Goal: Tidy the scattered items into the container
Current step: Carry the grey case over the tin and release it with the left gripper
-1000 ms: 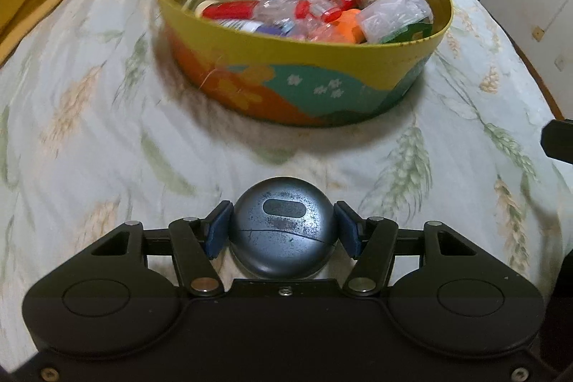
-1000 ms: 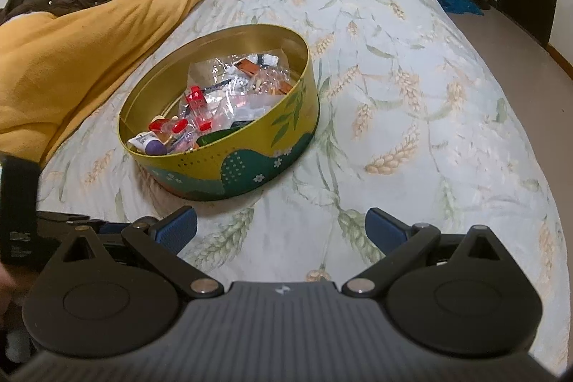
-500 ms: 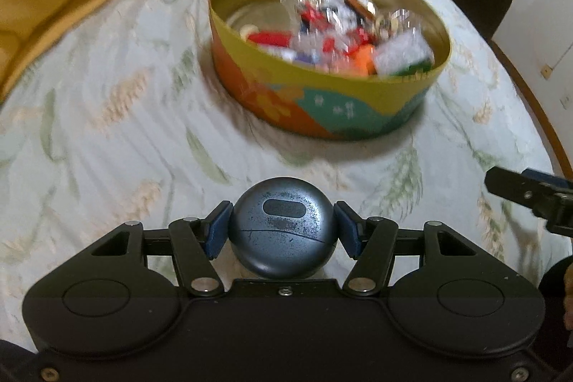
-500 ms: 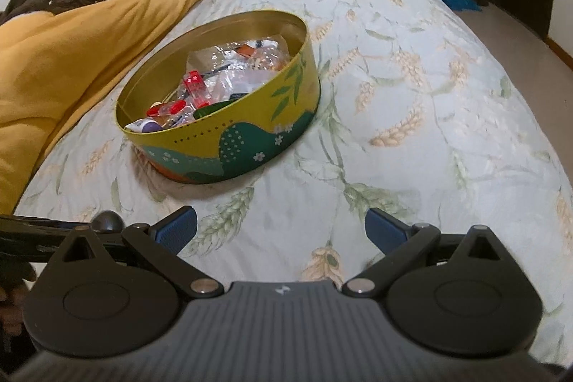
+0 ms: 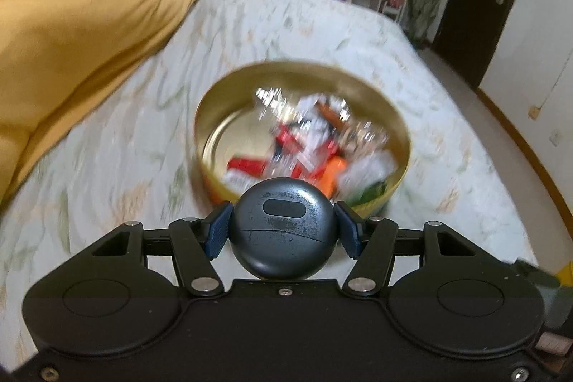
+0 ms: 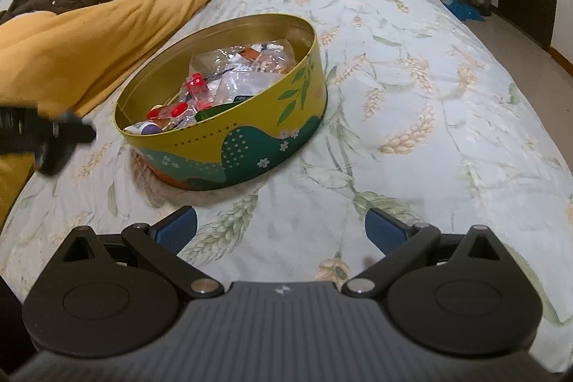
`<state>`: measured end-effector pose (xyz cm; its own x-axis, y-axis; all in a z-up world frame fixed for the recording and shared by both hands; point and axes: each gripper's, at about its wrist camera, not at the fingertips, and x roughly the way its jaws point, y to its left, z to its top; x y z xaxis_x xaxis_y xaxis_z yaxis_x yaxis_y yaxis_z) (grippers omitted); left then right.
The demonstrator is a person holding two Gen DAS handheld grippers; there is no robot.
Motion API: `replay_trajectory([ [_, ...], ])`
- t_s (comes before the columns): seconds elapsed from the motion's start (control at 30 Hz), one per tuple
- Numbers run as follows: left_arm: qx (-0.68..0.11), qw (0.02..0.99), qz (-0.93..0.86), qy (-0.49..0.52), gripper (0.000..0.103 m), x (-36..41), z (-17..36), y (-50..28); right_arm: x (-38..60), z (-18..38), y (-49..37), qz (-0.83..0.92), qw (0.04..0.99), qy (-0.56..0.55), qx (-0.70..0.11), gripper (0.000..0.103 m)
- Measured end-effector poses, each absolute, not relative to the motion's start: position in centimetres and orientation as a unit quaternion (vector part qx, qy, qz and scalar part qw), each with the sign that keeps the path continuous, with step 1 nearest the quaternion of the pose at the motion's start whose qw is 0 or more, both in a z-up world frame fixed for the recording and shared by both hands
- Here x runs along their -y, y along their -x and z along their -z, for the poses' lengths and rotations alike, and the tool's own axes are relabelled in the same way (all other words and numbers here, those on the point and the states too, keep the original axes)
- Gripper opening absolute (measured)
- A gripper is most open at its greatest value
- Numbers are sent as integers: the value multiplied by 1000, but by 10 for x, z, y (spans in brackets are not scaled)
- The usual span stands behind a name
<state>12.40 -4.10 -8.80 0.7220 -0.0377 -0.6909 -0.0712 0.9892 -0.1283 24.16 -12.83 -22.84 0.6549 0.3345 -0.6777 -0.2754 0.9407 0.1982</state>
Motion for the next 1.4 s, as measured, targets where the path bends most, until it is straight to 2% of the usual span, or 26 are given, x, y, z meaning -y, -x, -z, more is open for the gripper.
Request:
replay_trajectory([
  [0.33,-345,936,-9,60,58,59,60,-176,130,227,-240,-169,913,-46,-370,103],
  [0.7,-359,931,-49,35,59,79,90,-250,129,229,-240,-171,912,-52,-370,103],
  [0.73,-360,931,-48,41,62,78,94,-255,128,230,-240,-171,911,-51,-371,103],
  [0.8,-361,930,-55,47,103,75,100,-259,128,231,-241,-170,910,-49,-374,103],
  [1.4,-354,932,-35,70,103,46,109,-193,129,232,-242,-147,916,-43,-371,103],
])
